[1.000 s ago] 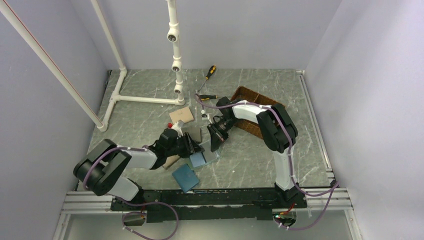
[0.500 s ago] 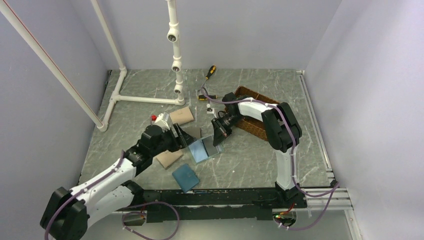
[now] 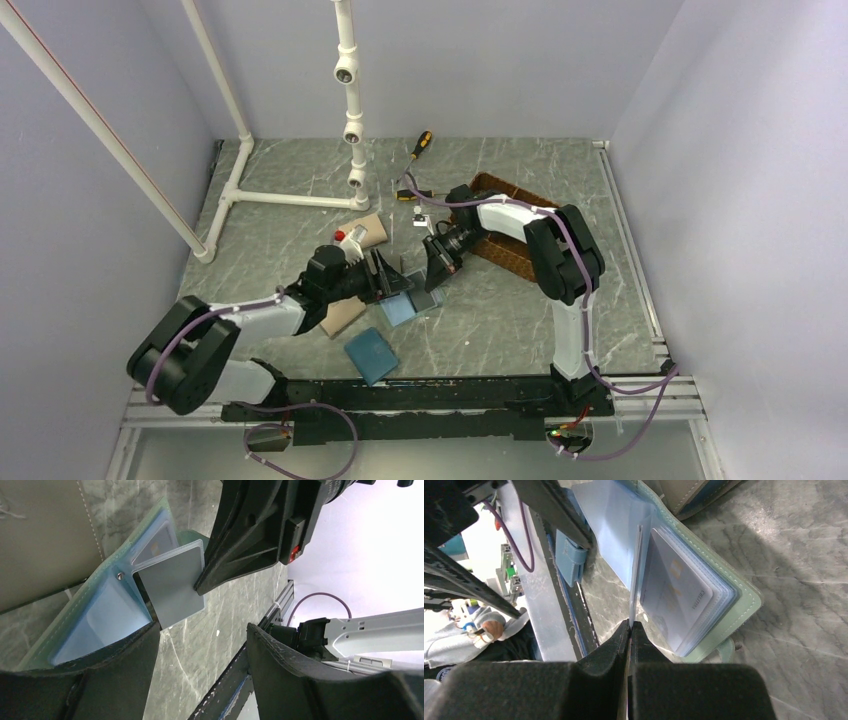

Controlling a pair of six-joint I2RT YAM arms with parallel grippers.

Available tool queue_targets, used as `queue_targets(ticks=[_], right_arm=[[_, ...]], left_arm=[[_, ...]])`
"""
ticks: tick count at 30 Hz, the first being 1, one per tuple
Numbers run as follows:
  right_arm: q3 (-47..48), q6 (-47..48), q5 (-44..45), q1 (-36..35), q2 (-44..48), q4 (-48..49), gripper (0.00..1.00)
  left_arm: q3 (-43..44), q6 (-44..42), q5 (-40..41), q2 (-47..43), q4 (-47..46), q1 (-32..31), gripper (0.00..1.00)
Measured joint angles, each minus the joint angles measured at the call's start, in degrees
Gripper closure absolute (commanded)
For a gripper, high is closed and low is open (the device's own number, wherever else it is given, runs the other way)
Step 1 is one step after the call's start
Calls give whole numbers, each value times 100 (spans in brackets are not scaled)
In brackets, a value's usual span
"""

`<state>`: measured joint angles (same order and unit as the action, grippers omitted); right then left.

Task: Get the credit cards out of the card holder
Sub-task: Remove the credit card from the card holder.

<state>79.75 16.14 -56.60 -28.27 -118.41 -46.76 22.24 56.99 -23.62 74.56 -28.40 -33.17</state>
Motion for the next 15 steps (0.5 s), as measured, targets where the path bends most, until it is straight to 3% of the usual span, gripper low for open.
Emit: queue_targets(ticks=[7, 15], right_arm=[[0, 103, -170, 42, 0, -57, 100], [0, 166, -385, 70, 0, -83, 100]], left_arm=[[0, 101, -162, 837, -872, 0, 34], [0, 92, -160, 1268, -1215, 0, 36]])
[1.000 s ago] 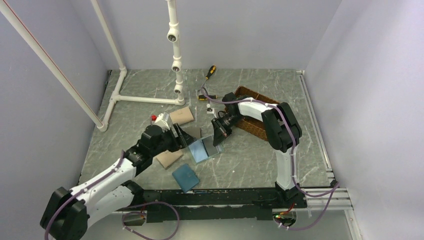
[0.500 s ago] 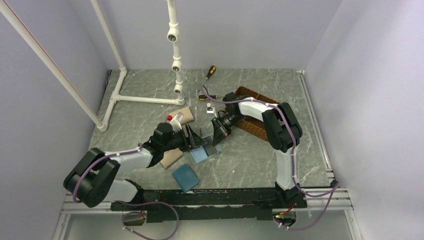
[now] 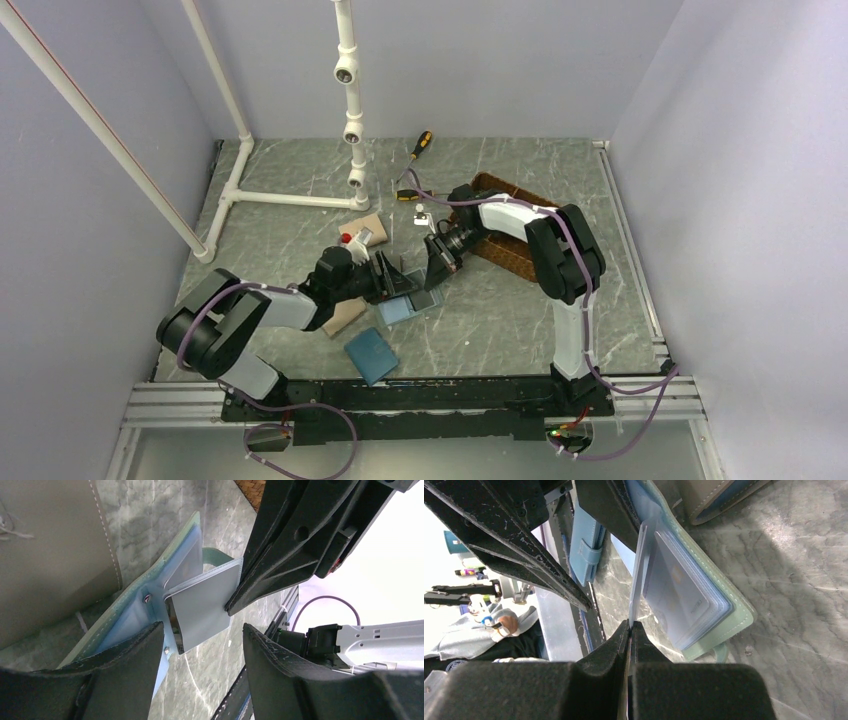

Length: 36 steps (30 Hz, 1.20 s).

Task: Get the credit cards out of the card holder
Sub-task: Remove the credit card from the card holder.

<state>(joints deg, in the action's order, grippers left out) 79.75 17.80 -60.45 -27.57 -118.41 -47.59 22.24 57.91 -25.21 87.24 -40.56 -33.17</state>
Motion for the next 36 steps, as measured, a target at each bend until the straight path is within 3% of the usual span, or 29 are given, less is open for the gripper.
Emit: queue_targets(ticks=[11, 18, 26, 32, 36], right_arm=[[0, 2, -304, 68, 0, -44, 100], [-11, -48, -365, 109, 0, -72, 100], [-46, -205, -297, 144, -9, -70, 97], [-46, -280, -136, 157, -96, -9, 81], [-48, -291, -35, 90, -168, 33, 77]], left_arm=[[-146, 35, -2, 319, -863, 0, 48], [-372, 295, -33, 916, -2035, 35, 71], [-424, 367, -46, 1128, -2297, 72, 99], [-424, 393, -142, 1276, -2529, 70, 100], [-424, 433, -280, 1412, -2879, 46, 100]])
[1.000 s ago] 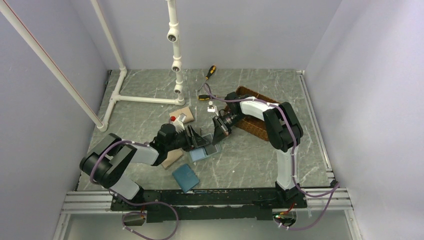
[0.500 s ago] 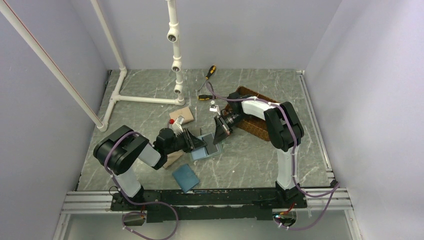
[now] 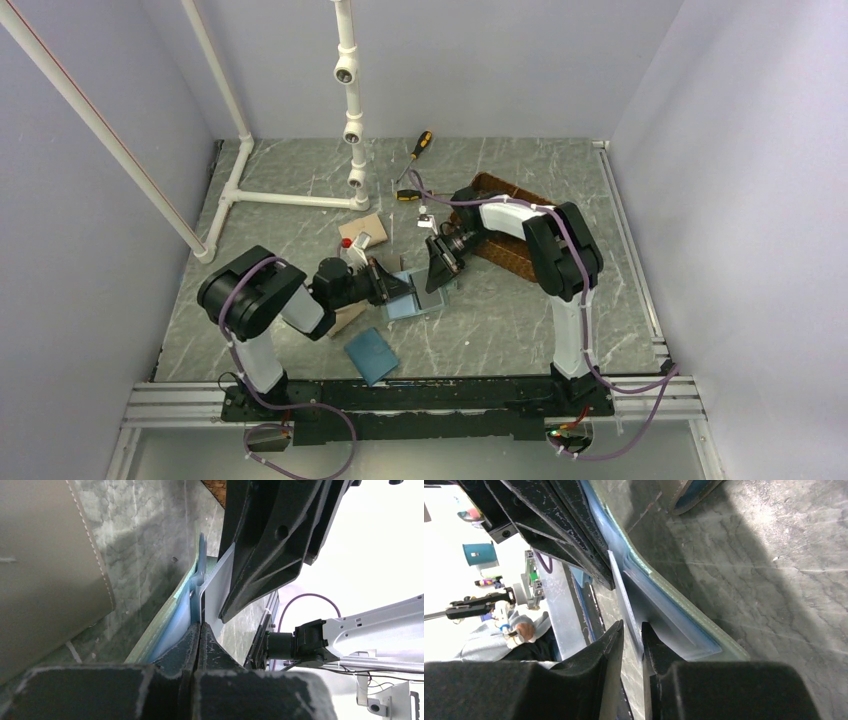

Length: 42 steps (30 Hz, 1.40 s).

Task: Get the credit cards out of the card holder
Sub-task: Remove the credit card from the card holder.

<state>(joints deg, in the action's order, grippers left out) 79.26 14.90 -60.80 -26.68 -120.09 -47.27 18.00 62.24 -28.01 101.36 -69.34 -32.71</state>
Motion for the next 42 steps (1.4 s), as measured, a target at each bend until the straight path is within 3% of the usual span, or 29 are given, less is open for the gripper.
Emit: queue_targets(ticks=[3, 8, 10, 13, 20, 29, 33, 35, 42], right_arm=[[0, -4, 52, -11, -4, 4, 78], [2, 11, 13, -11, -39, -7, 100], [2, 22, -98, -11, -57, -26, 100], [2, 33, -166, -11, -74, -28, 100], [2, 35, -413, 4, -98, -37, 100], [2, -7, -581, 7, -144, -42, 100], [0, -35, -623, 9, -175, -50, 100], [0, -39, -616, 7, -175, -52, 100], [9, 48, -505, 11, -177, -96, 76]], left_arm=[[0, 15, -59, 170, -177, 2, 100], [0, 90, -122, 380, -446, 0, 76], [0, 111, -120, 393, -455, 2, 68], [0, 140, -146, 387, -481, 2, 66], [2, 146, -170, 282, -463, 13, 73], [4, 254, -173, 282, -468, 28, 72], [4, 293, -173, 282, -422, 35, 95], [2, 304, -177, 282, -367, 50, 100], [2, 208, -232, 216, -343, 52, 100]])
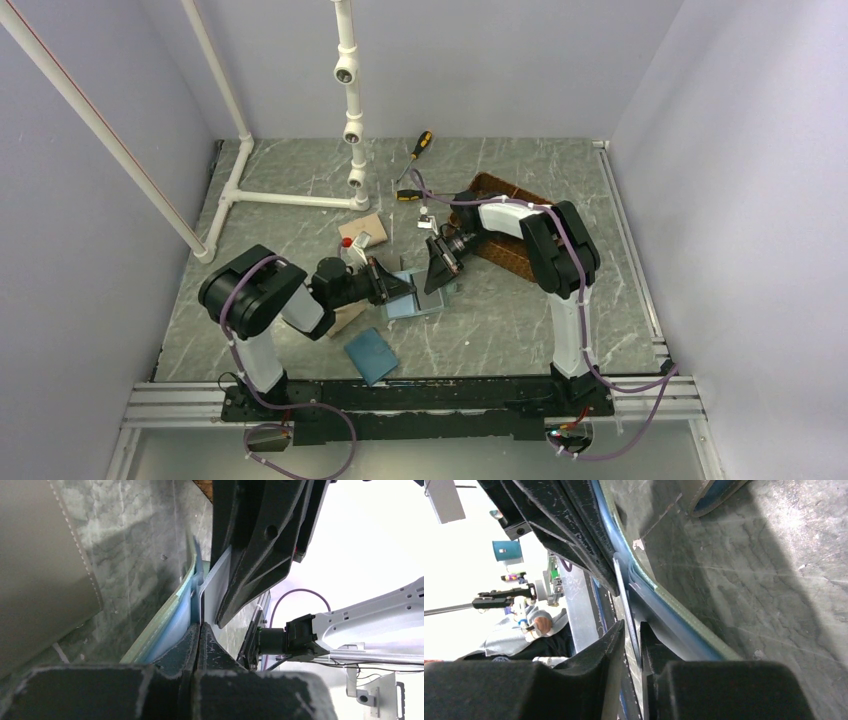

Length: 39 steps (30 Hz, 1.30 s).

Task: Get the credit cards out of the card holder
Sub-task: Remove the credit card from the card holder.

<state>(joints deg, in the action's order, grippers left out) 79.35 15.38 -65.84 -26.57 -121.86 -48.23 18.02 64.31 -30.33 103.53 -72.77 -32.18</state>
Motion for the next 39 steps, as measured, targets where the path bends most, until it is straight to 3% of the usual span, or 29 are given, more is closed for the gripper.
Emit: queue_targets(ticks=[12, 17, 25, 29, 39], right_arm=[[68, 448, 494, 151, 9, -308, 60], [125, 608, 603, 138, 9, -420, 57], [170, 1056, 929, 114, 22, -531, 41], [168, 1447, 1110, 114, 232, -597, 34], [170, 2085, 1377, 26, 765, -584, 29]], left_arm=[[13, -782, -367, -697, 1294, 105, 100], [138, -774, -734, -422, 1364, 190, 100], [236, -772, -1207, 11, 1438, 350, 100], [354, -1080, -1252, -372, 2177, 352, 100], [1069, -2577, -1054, -1698, 4544, 177, 100]])
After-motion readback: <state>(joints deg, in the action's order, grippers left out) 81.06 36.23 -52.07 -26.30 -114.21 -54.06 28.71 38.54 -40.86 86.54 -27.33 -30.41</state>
